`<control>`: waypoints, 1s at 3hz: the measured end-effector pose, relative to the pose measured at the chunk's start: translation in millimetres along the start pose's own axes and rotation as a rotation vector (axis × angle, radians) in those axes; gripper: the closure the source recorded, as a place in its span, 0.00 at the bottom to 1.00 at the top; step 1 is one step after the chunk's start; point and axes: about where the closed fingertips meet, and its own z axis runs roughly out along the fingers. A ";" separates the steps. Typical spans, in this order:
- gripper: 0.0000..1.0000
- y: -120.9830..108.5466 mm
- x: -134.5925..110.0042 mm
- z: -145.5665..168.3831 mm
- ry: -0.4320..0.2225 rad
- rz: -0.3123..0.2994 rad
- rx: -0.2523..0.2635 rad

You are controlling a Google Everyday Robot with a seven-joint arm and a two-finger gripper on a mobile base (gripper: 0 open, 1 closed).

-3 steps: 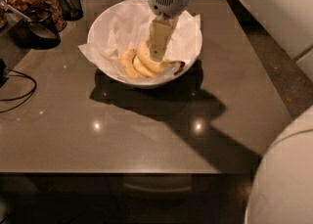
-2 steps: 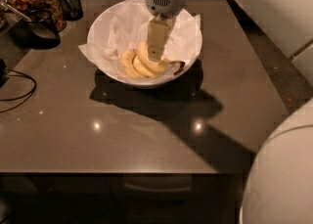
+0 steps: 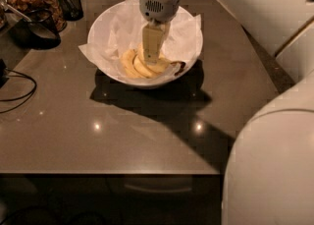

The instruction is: Pick banana from white bowl

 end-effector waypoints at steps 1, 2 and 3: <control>0.35 -1.5 -5.7 7.6 0.009 0.003 -0.013; 0.35 -5.0 -8.8 16.6 0.019 0.015 -0.027; 0.35 -7.4 -9.6 26.7 0.026 0.027 -0.050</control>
Offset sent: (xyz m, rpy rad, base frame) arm -0.0218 -0.0159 -0.0222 -0.1110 0.1901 -0.0296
